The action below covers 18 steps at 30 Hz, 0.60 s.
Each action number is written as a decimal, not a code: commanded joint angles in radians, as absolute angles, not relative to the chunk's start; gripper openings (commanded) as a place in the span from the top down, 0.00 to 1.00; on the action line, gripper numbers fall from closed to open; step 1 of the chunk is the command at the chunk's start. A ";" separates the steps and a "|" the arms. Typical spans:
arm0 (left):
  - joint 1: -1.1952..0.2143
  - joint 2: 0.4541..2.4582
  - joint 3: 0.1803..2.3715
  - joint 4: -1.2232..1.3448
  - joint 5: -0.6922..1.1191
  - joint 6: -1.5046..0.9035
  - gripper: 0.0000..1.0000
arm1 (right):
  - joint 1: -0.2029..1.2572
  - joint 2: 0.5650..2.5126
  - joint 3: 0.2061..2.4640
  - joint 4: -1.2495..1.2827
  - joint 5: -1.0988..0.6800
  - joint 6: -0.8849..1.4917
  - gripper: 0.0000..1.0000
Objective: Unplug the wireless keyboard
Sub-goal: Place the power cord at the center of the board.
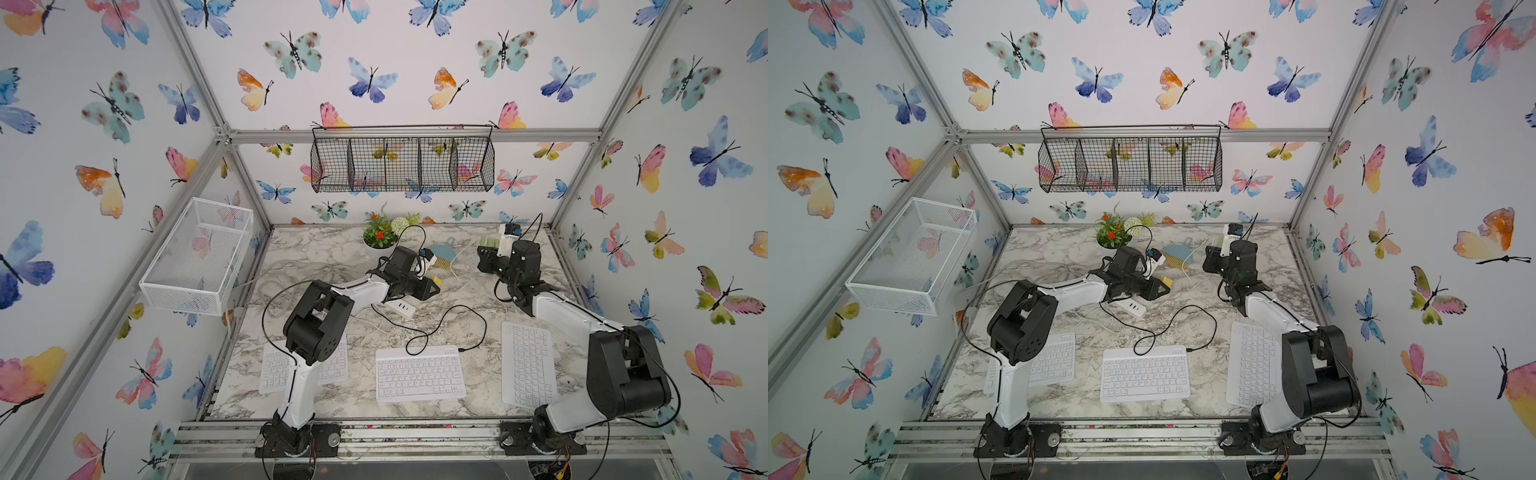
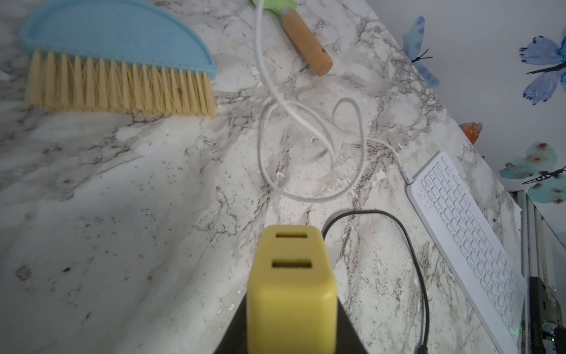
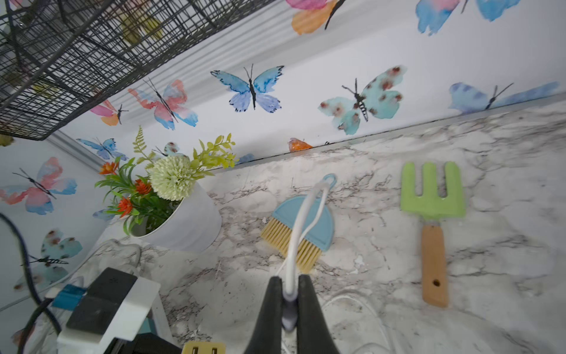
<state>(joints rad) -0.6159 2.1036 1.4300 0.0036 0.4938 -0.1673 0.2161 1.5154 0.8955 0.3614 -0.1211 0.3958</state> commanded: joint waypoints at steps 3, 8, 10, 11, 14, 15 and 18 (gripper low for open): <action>-0.599 2.164 1.492 -0.027 0.555 -0.263 1.00 | 0.180 1.490 0.815 0.303 -0.062 0.372 0.98; -0.581 2.214 1.513 0.018 0.583 -0.336 0.88 | 0.166 1.467 0.744 0.304 -0.043 0.394 0.98; -0.575 2.232 1.523 0.022 0.590 -0.353 0.83 | 0.163 1.462 0.723 0.304 -0.050 0.404 0.98; -0.575 2.243 1.529 0.023 0.589 -0.360 0.81 | 0.163 1.461 0.712 0.303 -0.060 0.409 0.98; -0.574 2.265 1.548 0.007 0.576 -0.364 0.72 | 0.161 1.472 0.690 0.305 -0.089 0.424 0.98; -0.575 2.271 1.552 0.004 0.572 -0.365 0.70 | 0.161 1.476 0.685 0.305 -0.094 0.427 0.98; -0.574 2.289 1.570 -0.019 0.544 -0.368 0.59 | 0.156 1.499 0.672 0.313 -0.093 0.433 0.98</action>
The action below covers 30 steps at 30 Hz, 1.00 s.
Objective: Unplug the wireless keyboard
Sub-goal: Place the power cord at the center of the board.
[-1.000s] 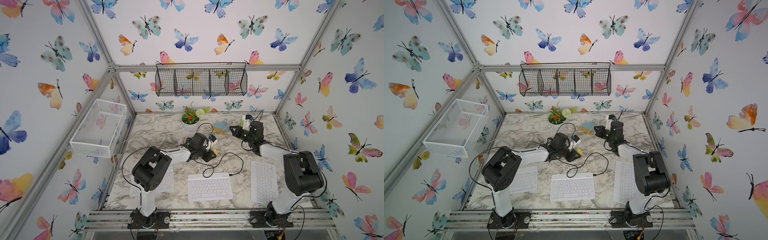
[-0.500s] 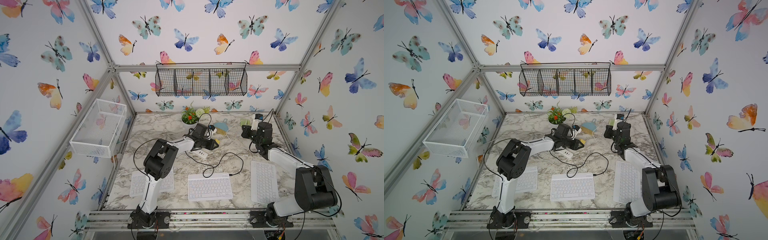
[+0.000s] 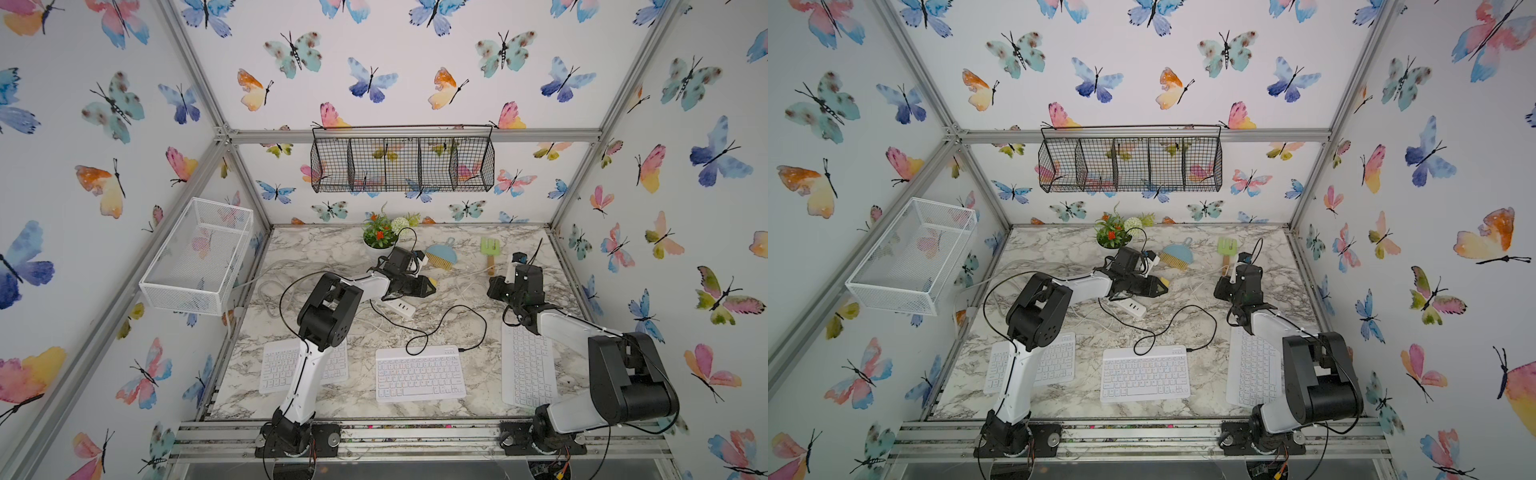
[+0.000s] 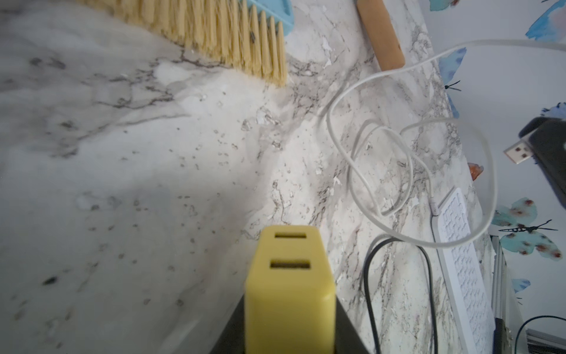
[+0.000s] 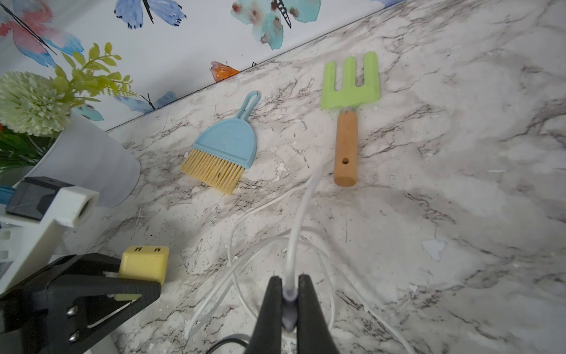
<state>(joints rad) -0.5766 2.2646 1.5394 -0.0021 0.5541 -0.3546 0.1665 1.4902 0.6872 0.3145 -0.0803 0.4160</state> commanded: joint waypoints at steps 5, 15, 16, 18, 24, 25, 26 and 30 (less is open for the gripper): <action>-0.575 2.312 1.613 -0.092 0.503 -0.350 0.41 | 0.112 1.557 0.680 0.334 -0.144 0.433 0.98; -0.575 2.271 1.629 -0.144 0.395 -0.298 0.21 | 0.087 1.607 0.725 0.227 -0.099 0.390 0.98; -0.575 2.264 1.633 -0.150 0.380 -0.289 0.20 | 0.087 1.611 0.732 0.214 -0.090 0.386 0.98; -0.575 2.248 1.638 -0.163 0.351 -0.273 0.15 | 0.087 1.612 0.743 0.192 -0.073 0.377 0.96; -0.582 2.149 1.627 -0.175 0.266 -0.201 0.12 | 0.086 1.626 0.783 0.122 -0.051 0.343 0.74; -0.588 2.132 1.625 -0.176 0.255 -0.184 0.13 | 0.086 1.630 0.791 0.110 -0.050 0.336 0.70; -0.595 2.117 1.624 -0.183 0.246 -0.168 0.13 | 0.085 1.634 0.800 0.097 -0.048 0.330 0.69; -0.630 2.056 1.620 -0.217 0.248 -0.116 0.16 | 0.083 1.645 0.832 0.042 -0.035 0.300 0.64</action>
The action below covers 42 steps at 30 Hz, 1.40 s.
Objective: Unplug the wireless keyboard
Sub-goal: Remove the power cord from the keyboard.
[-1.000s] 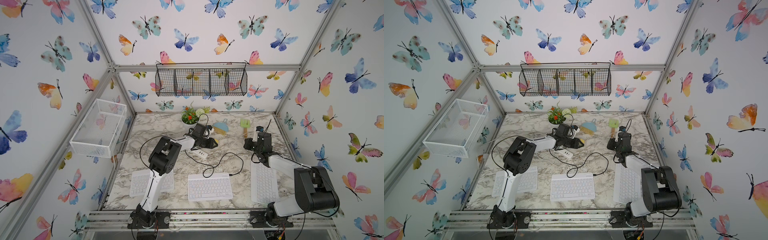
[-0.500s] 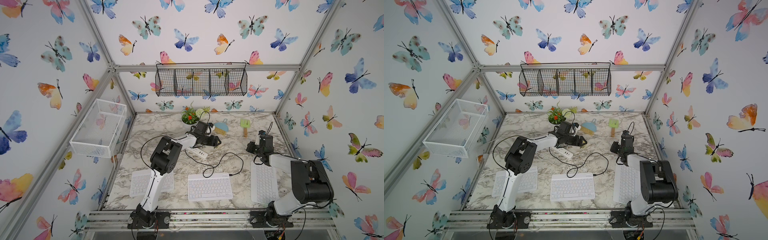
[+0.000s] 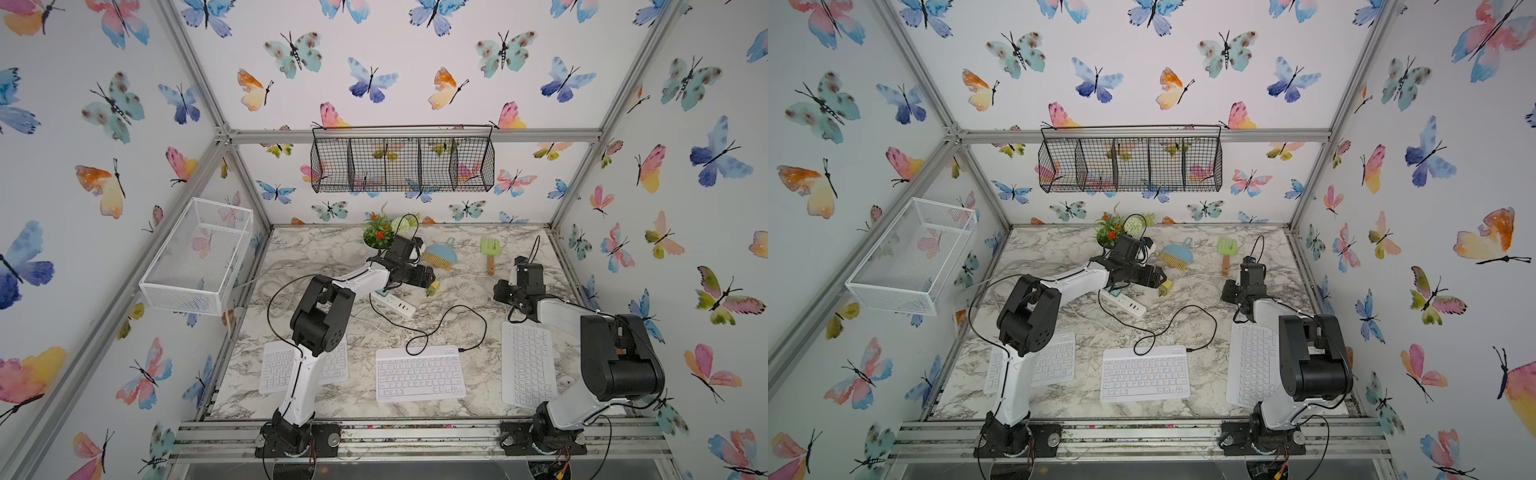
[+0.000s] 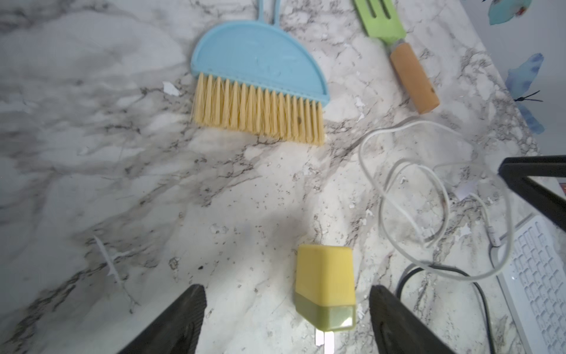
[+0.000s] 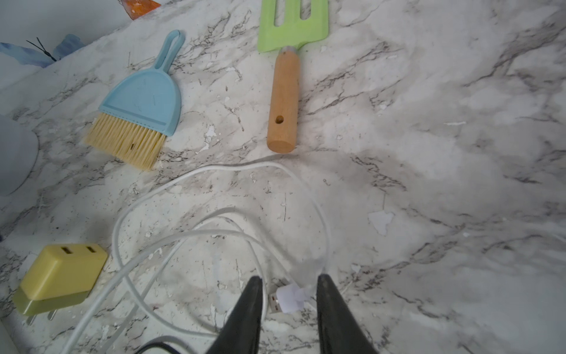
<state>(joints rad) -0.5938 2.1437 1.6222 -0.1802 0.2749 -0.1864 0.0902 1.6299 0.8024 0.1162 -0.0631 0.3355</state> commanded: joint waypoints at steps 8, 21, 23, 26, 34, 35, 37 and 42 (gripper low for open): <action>-0.702 1.953 1.545 -0.230 0.293 -0.095 0.21 | 0.084 1.603 0.877 -0.123 0.008 0.235 0.60; -0.841 1.956 1.483 -0.200 0.371 -0.125 0.24 | 0.081 1.670 0.945 -0.380 0.009 0.199 0.59; -0.858 1.959 1.478 -0.193 0.375 -0.135 0.24 | 0.081 1.677 0.952 -0.391 0.018 0.210 0.60; -0.882 1.957 1.459 -0.159 0.391 -0.155 0.25 | 0.081 1.677 0.957 -0.410 0.050 0.227 0.60; -0.939 1.948 1.360 -0.017 0.417 -0.080 0.27 | 0.081 1.731 0.988 -0.460 0.048 0.270 0.61; -0.942 1.945 1.352 -0.012 0.410 -0.067 0.27 | 0.081 1.737 0.992 -0.467 0.042 0.270 0.63; -0.942 1.942 1.344 -0.010 0.407 -0.055 0.27 | 0.082 1.750 1.000 -0.480 0.036 0.274 0.65; -0.942 1.946 1.349 -0.017 0.397 -0.044 0.27 | 0.081 1.777 1.007 -0.521 0.054 0.293 0.69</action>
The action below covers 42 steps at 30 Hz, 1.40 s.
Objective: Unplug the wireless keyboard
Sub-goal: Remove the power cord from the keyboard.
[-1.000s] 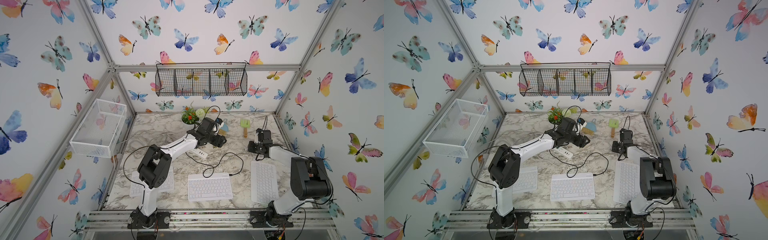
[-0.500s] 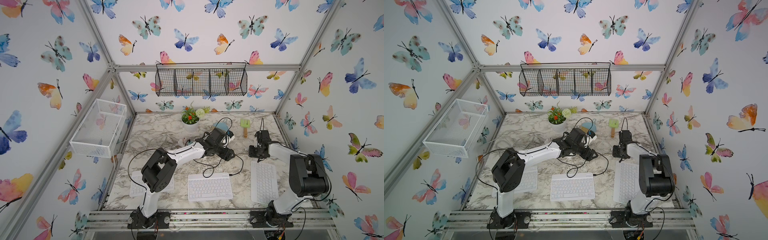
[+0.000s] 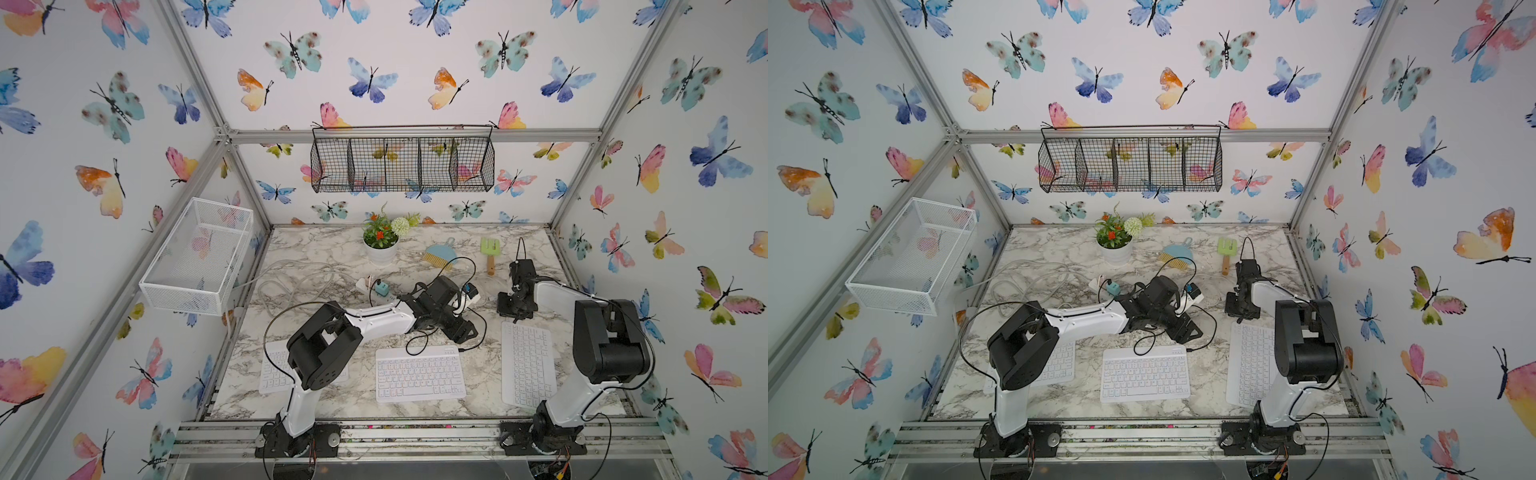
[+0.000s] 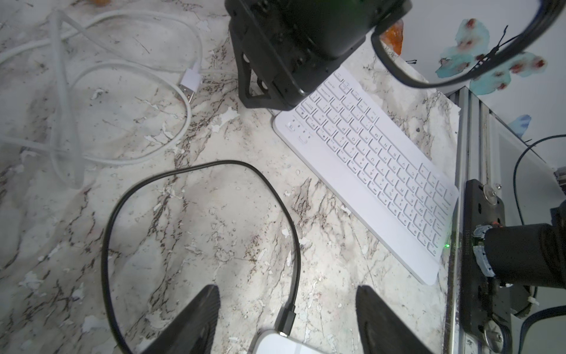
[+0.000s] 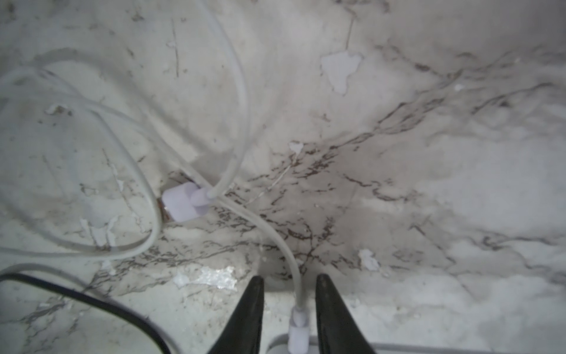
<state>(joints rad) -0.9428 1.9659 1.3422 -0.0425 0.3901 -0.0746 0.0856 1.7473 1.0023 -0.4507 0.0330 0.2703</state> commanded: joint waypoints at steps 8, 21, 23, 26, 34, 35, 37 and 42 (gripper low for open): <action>-0.942 1.965 1.361 -0.038 0.396 -0.028 0.28 | 0.083 1.820 1.018 -0.512 0.066 0.293 0.88; -0.941 1.991 1.372 -0.049 0.422 0.027 0.28 | 0.083 1.848 1.069 -0.454 0.023 0.279 0.99; -0.942 1.991 1.374 -0.048 0.436 0.062 0.29 | 0.083 1.873 1.099 -0.455 0.024 0.275 0.99; -0.945 1.990 1.372 -0.036 0.440 0.115 0.29 | 0.083 1.913 1.152 -0.463 0.010 0.275 0.99; -0.972 1.986 1.346 0.024 0.473 0.369 0.28 | 0.083 1.979 1.259 -0.496 -0.063 0.238 0.90; -0.975 1.990 1.353 0.023 0.469 0.389 0.28 | 0.083 1.973 1.257 -0.497 -0.064 0.231 0.85; -0.980 2.018 1.379 0.023 0.474 0.420 0.28 | 0.083 1.949 1.252 -0.504 -0.066 0.220 0.77; -1.011 2.094 1.464 -0.009 0.544 0.524 0.30 | 0.083 1.919 1.234 -0.522 -0.063 0.209 0.73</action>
<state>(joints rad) -0.9901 2.0453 1.4258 0.0029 0.4866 0.4107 0.0841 1.9396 1.2541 -0.4667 -0.0471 0.2264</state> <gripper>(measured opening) 0.708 0.266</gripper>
